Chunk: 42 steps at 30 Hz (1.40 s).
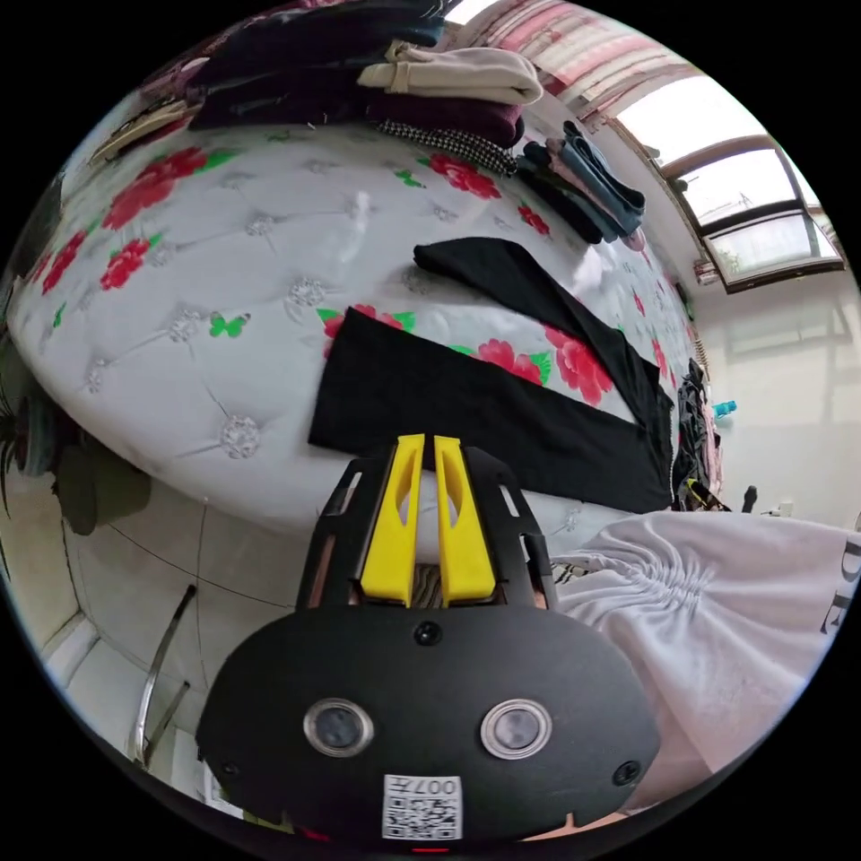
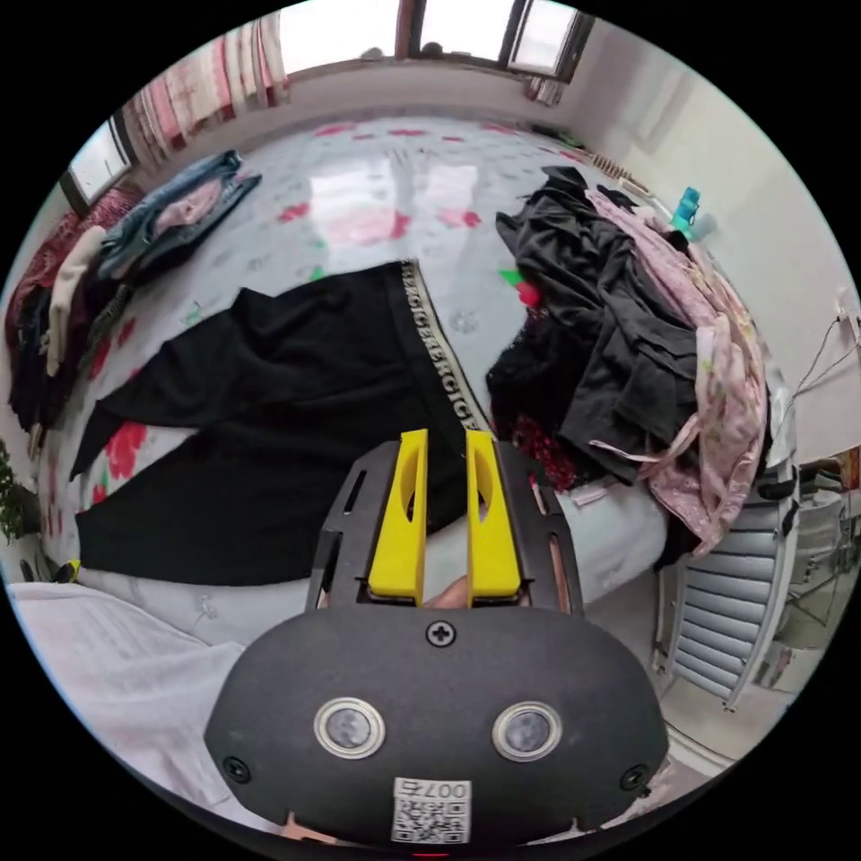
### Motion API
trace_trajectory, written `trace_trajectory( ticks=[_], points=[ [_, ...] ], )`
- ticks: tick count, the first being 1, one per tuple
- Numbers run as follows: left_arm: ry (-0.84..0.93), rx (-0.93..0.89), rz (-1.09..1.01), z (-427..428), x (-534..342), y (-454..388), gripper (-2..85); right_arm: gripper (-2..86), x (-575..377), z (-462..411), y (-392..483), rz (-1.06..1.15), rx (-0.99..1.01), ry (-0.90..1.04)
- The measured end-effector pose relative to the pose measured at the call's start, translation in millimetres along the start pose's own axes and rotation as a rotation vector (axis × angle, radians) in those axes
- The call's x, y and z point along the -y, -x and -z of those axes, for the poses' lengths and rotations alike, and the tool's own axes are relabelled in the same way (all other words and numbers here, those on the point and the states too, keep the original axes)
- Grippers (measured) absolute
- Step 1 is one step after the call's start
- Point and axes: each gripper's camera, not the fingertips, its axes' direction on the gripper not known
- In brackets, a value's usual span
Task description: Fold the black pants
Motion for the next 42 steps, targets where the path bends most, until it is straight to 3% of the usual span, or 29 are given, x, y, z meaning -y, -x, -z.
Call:
trace_trajectory(
  ticks=[6,15,19,20,23,25,29,31,35,42],
  points=[
    [-0.038,-0.029,-0.034,-11.8,78.1,-13.6,7.9,6.4,49.0,-19.9,64.4,0.184,0.232,0.056],
    [0.058,0.086,-0.063,-81.3,192.2,-44.6,11.3,4.5,69.0,-80.9,139.0,0.396,0.183,0.207],
    [0.013,0.184,-0.072,-90.0,212.3,-53.6,5.1,3.2,62.5,-83.5,127.8,0.333,0.204,0.142],
    [-0.004,0.171,-0.072,-87.6,219.5,-53.8,0.5,2.7,63.3,-84.9,123.1,0.325,0.217,0.144],
    [-0.115,0.060,-0.141,-61.5,239.6,-63.5,-0.6,1.9,69.8,-88.5,112.0,0.302,0.245,0.170],
    [-0.202,0.021,-0.237,-35.7,245.5,-77.8,-0.8,1.6,77.3,-88.6,110.2,0.295,0.240,0.222],
    [-0.245,0.041,-0.363,-10.8,234.7,-89.4,-0.9,2.7,84.4,-46.0,146.3,0.470,0.286,0.011],
    [-0.218,0.092,-0.384,-20.7,221.2,-84.0,-0.7,3.6,91.5,-39.5,175.9,0.577,0.344,-0.007],
    [-0.003,0.191,-0.252,-69.0,187.3,-42.9,1.2,5.5,110.6,-53.6,255.9,0.778,0.480,0.075],
    [-0.105,0.095,-0.163,-41.1,170.6,-7.9,6.0,5.8,113.6,-89.2,371.3,1.059,0.456,0.168]
  ],
)
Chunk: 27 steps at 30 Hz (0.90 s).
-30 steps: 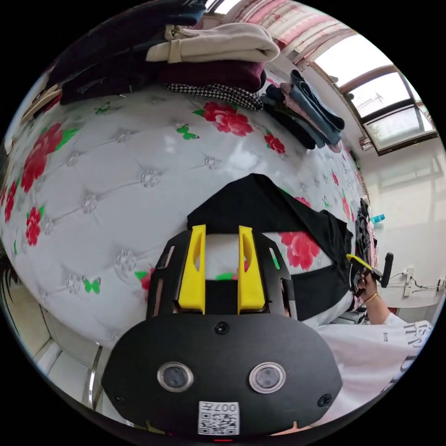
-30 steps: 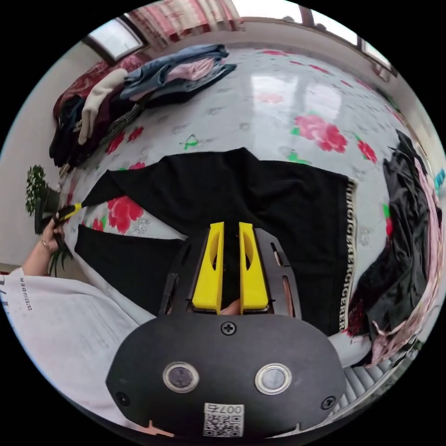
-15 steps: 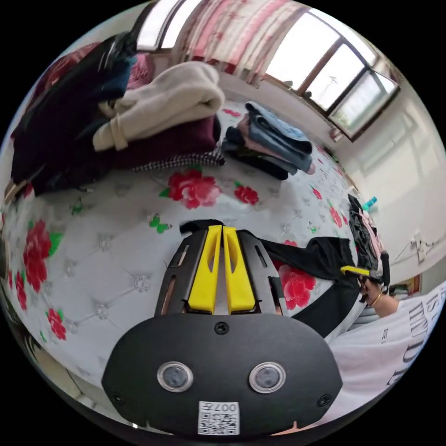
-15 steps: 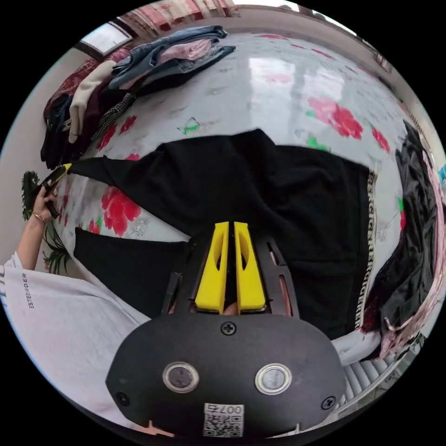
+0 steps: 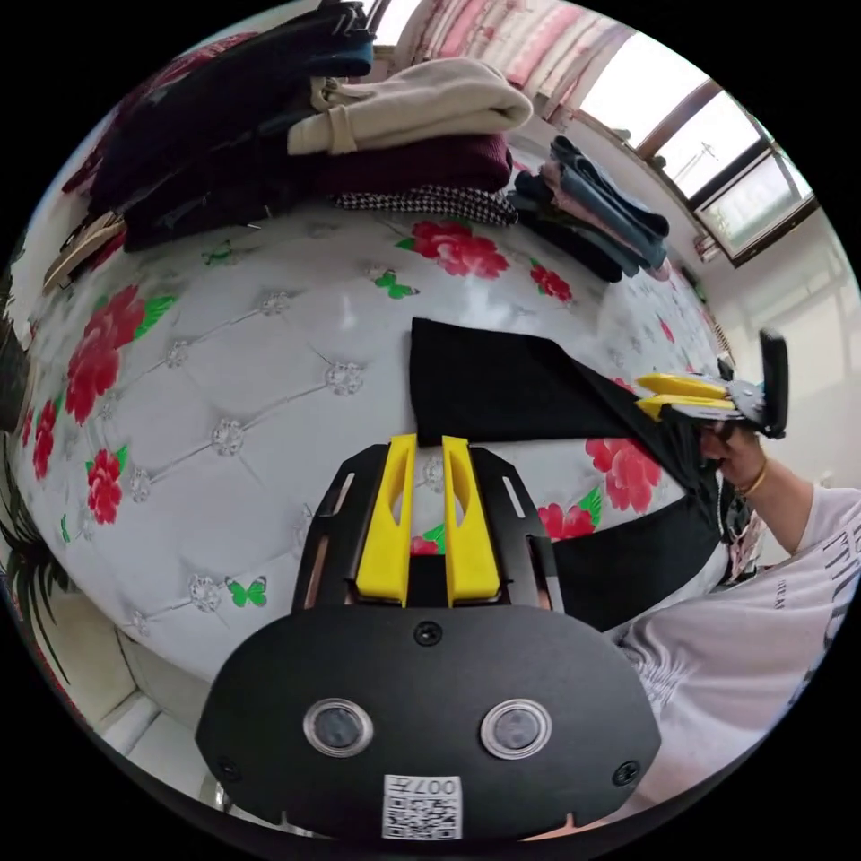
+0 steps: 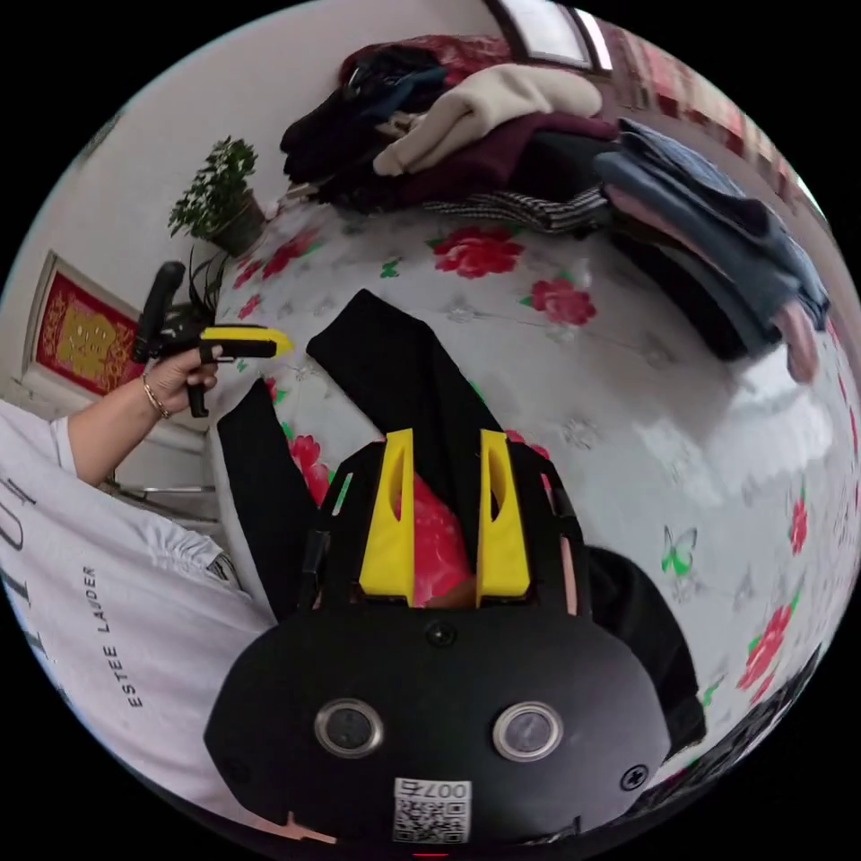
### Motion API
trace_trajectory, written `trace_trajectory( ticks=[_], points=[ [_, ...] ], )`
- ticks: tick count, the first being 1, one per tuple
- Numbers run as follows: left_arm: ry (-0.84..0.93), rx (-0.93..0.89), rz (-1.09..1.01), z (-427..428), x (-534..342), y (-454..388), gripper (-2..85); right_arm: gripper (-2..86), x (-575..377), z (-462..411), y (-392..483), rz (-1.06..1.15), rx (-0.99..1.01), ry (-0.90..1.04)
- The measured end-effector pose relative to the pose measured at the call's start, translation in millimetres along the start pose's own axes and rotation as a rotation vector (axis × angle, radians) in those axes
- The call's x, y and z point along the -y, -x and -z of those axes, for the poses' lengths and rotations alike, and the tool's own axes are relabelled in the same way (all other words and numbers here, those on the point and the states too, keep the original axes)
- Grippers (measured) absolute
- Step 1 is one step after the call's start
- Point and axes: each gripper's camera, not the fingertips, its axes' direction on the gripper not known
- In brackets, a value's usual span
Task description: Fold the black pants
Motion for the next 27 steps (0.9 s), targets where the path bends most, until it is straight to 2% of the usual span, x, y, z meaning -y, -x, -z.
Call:
trace_trajectory(
  ticks=[4,7,8,10,13,15,19,21,24,26,27],
  points=[
    [-0.001,-0.081,-0.059,-8.8,49.1,2.2,9.1,3.8,18.4,-37.2,-3.9,-0.008,-0.042,0.141],
    [0.140,-0.045,-0.099,-48.1,81.3,-5.1,10.0,1.3,19.4,-35.6,-9.3,-0.045,-0.094,0.133],
    [0.081,0.028,-0.114,-46.2,87.9,-9.5,5.8,0.7,19.3,-32.4,-12.0,-0.065,-0.087,0.144],
    [0.113,0.091,-0.121,-52.9,100.3,-14.8,1.4,0.2,15.2,-21.5,-12.9,-0.077,-0.086,0.110],
    [0.138,0.031,-0.207,-55.2,122.3,-23.1,-0.6,0.0,3.1,9.4,-6.1,-0.073,-0.031,-0.019],
    [0.072,-0.004,-0.233,-39.1,132.2,-24.4,-0.8,-0.1,-7.0,29.7,13.2,-0.026,-0.054,-0.079],
    [-0.304,-0.056,-0.269,56.2,116.1,-16.6,-0.9,0.2,-17.7,31.2,48.5,0.054,-0.049,-0.088],
    [-0.393,-0.038,-0.271,82.1,90.5,-5.8,-0.8,0.9,-20.2,11.9,60.7,0.044,0.017,-0.052],
    [-0.312,0.028,-0.103,73.7,41.3,37.6,-0.1,2.1,-22.7,-11.8,70.7,0.019,0.079,0.013],
    [-0.187,0.018,0.141,59.4,-4.6,88.5,2.2,2.4,-27.5,-11.8,73.1,0.011,0.086,0.015],
    [-0.177,0.012,0.188,59.9,-15.2,98.0,3.1,2.5,-33.1,-6.4,69.3,-0.001,0.075,0.001]
  ],
)
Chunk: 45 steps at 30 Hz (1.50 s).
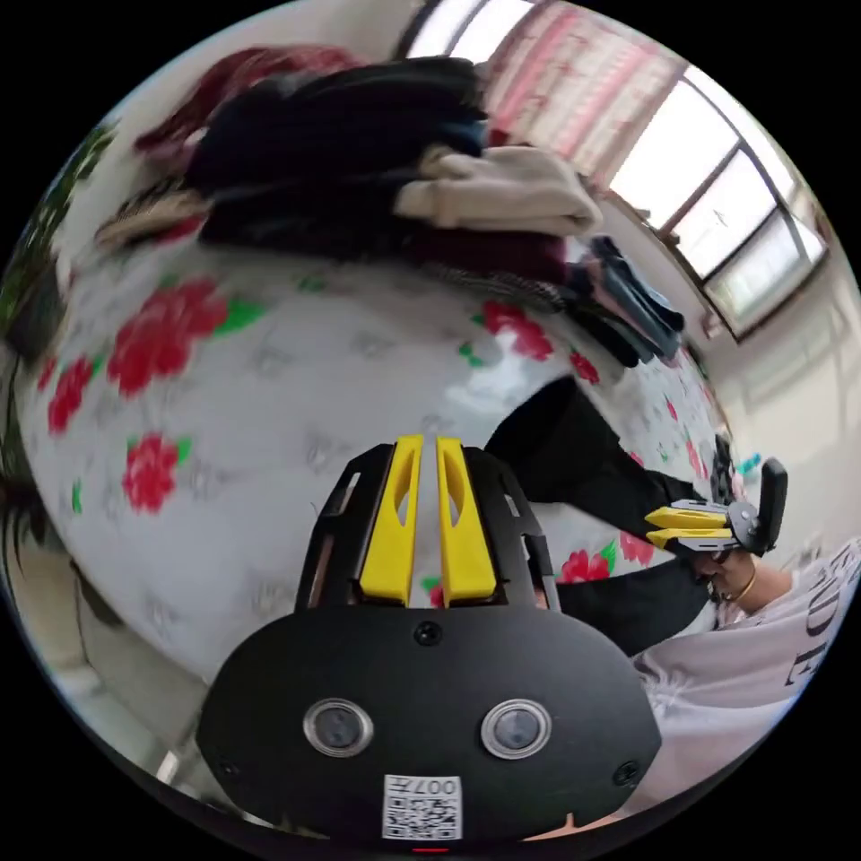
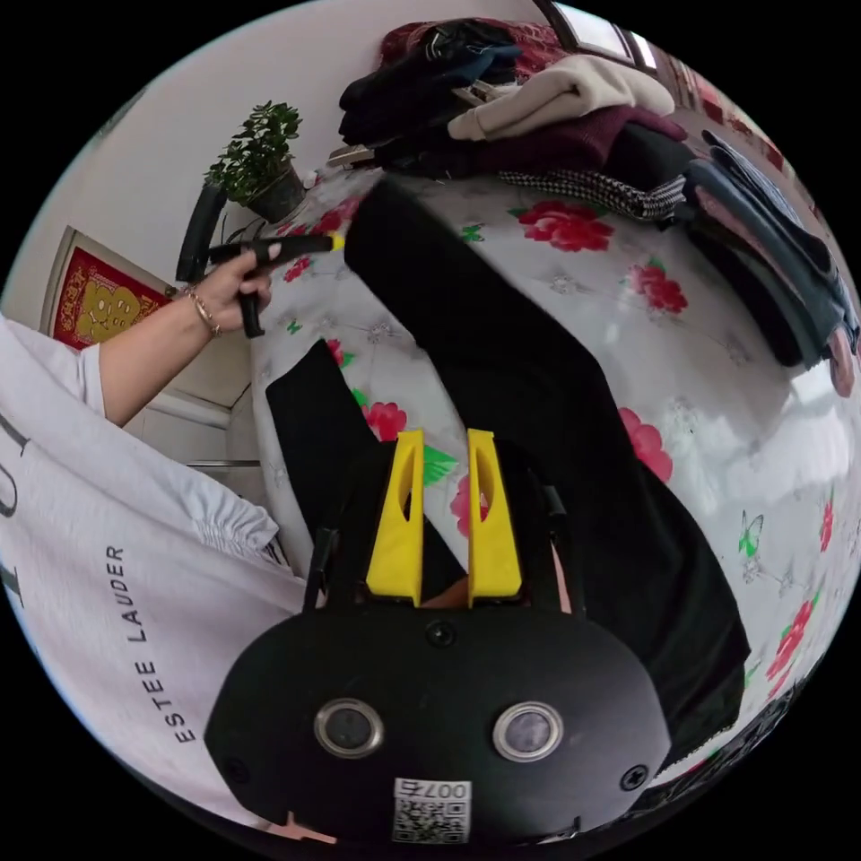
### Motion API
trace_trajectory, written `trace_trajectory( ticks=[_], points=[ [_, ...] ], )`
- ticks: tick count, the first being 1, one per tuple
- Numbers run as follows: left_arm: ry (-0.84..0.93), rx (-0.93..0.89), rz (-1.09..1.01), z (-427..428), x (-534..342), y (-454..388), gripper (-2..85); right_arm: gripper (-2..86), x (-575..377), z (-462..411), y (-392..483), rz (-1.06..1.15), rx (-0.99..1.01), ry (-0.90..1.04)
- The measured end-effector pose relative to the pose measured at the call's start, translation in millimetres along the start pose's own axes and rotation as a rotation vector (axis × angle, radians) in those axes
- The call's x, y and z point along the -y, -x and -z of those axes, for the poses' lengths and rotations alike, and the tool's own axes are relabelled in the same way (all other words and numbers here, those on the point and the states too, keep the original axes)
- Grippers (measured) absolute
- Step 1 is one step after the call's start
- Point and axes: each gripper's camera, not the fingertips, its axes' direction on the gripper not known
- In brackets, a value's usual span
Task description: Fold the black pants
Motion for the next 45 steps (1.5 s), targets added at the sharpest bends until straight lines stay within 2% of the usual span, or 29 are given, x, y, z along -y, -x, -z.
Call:
trace_trajectory(
  ticks=[3,9,12,15,16,17,20,22,28,30,33,34,36,39,41,45],
  points=[
    [0.014,0.041,0.029,14.4,-19.3,17.4,4.9,3.0,-24.3,24.9,-34.0,-0.101,-0.103,-0.027],
    [0.091,-0.072,-0.179,-18.7,32.2,-35.8,8.7,4.3,-114.7,84.4,-147.8,-0.505,-0.320,0.023],
    [0.166,-0.099,-0.327,-56.3,59.9,-84.0,10.3,4.7,-145.6,102.2,-171.1,-0.600,-0.388,0.043],
    [0.328,-0.014,-0.441,-104.5,70.5,-125.7,8.6,4.9,-152.0,101.2,-178.7,-0.620,-0.410,0.040],
    [0.317,0.104,-0.469,-108.1,70.8,-136.7,5.9,5.0,-151.4,98.6,-180.1,-0.625,-0.407,0.037],
    [0.305,0.127,-0.506,-108.9,71.7,-143.1,2.3,5.1,-149.3,90.9,-183.6,-0.638,-0.387,0.038],
    [0.356,0.131,-0.440,-107.2,79.6,-140.0,-0.5,5.2,-145.3,61.8,-195.3,-0.699,-0.322,0.068],
    [0.350,0.153,-0.416,-98.2,80.2,-134.6,-0.7,5.3,-143.7,65.3,-191.5,-0.721,-0.396,-0.056],
    [0.253,0.273,-0.233,-61.5,77.7,-97.2,0.4,5.2,-112.4,54.6,-192.9,-0.685,-0.465,-0.020],
    [0.195,0.232,-0.186,-44.9,75.0,-90.1,3.0,4.7,-100.4,56.7,-187.5,-0.638,-0.496,0.012],
    [0.126,0.066,-0.192,-28.2,65.6,-98.2,6.8,3.9,-98.8,74.0,-165.6,-0.607,-0.544,-0.097],
    [0.135,0.000,-0.241,-30.1,61.2,-110.4,8.1,3.7,-98.9,76.3,-161.0,-0.600,-0.538,-0.114],
    [0.188,0.012,-0.312,-42.9,55.7,-131.2,9.3,2.9,-99.1,76.3,-144.6,-0.563,-0.455,-0.139],
    [0.271,0.176,-0.351,-77.0,55.1,-148.6,7.3,2.0,-101.5,64.9,-126.0,-0.526,-0.365,-0.097],
    [0.353,0.313,-0.216,-103.7,63.7,-130.4,4.6,1.9,-109.6,62.9,-117.1,-0.533,-0.333,-0.092],
    [0.260,0.154,-0.098,-77.3,66.3,-116.7,4.0,3.3,-153.2,79.1,-108.0,-0.620,-0.270,-0.103]
  ],
)
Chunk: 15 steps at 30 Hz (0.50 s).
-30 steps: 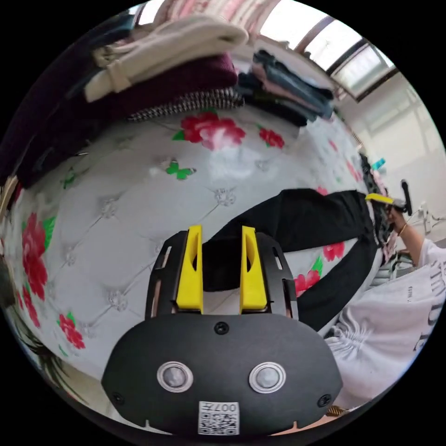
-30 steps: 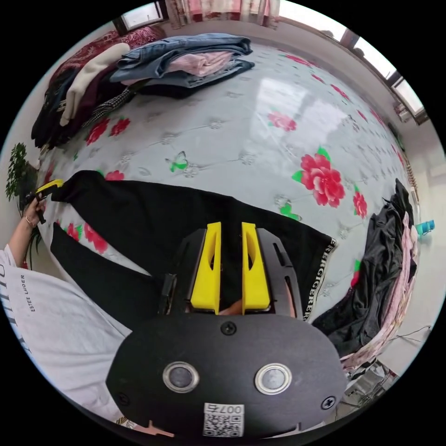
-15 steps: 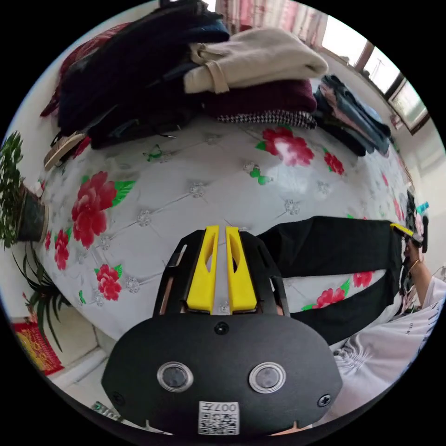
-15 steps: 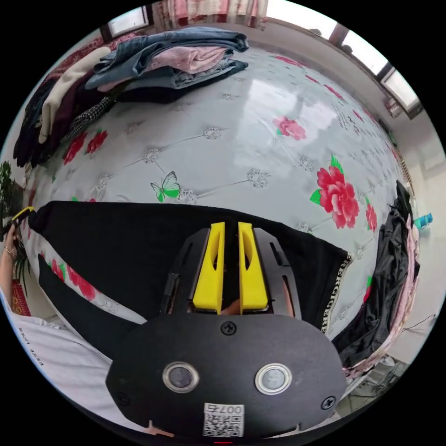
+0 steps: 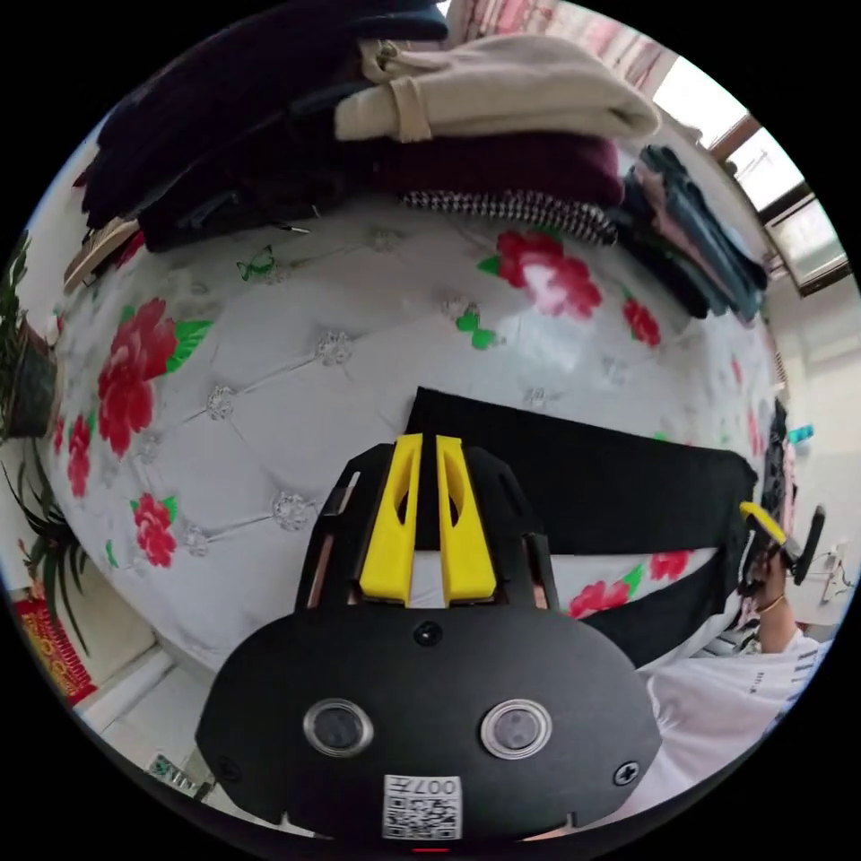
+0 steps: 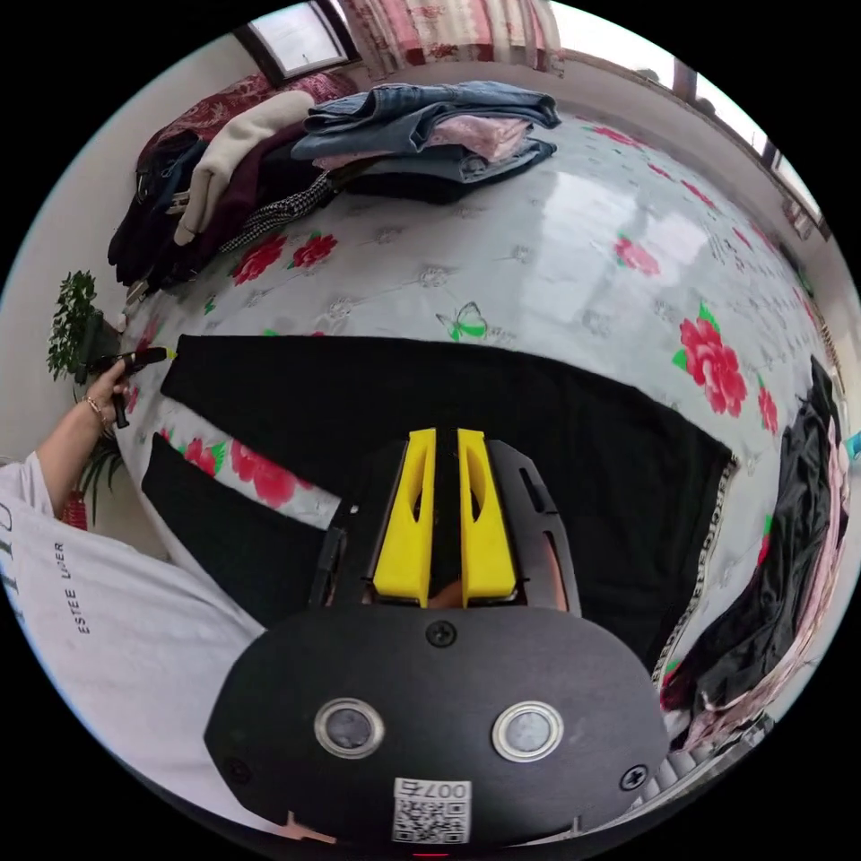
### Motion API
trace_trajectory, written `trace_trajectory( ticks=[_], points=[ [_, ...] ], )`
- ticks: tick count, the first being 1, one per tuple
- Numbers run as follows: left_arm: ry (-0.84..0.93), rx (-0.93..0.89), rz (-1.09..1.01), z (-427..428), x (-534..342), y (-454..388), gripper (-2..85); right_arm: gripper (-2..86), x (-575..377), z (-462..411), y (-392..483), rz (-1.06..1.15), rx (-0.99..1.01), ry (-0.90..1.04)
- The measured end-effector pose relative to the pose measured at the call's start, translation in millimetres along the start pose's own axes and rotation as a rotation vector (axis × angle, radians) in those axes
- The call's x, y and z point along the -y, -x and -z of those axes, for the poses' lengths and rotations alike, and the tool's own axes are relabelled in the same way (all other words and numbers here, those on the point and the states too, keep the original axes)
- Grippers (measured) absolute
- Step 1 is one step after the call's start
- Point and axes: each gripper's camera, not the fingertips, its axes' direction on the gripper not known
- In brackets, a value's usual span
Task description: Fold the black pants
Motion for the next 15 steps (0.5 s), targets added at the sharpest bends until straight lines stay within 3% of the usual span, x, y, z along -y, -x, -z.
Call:
trace_trajectory(
  ticks=[7,12,15],
  points=[
    [0.032,-0.065,-0.025,34.4,-118.2,-7.7,6.7,6.2,-107.1,32.7,-87.6,-0.429,0.014,0.014],
    [0.046,-0.062,0.059,49.0,-208.2,2.4,9.3,8.4,-201.7,48.3,-129.8,-0.859,-0.065,-0.043],
    [0.093,-0.117,0.135,40.8,-234.2,7.5,10.6,9.4,-223.2,34.8,-141.0,-0.982,-0.014,-0.014]
  ],
)
